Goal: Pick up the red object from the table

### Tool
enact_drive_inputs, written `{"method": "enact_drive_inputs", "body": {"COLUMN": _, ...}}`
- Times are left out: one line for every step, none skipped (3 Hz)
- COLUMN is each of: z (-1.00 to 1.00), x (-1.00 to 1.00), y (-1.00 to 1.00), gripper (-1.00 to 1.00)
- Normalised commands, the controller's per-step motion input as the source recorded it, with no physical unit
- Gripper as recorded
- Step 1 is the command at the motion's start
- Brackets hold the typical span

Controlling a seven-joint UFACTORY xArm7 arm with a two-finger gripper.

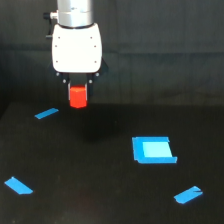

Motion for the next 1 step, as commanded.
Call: {"method": "enact_drive_inputs", "body": {"z": -0.10, "x": -0.05, "y": 0.06, "gripper": -1.00}}
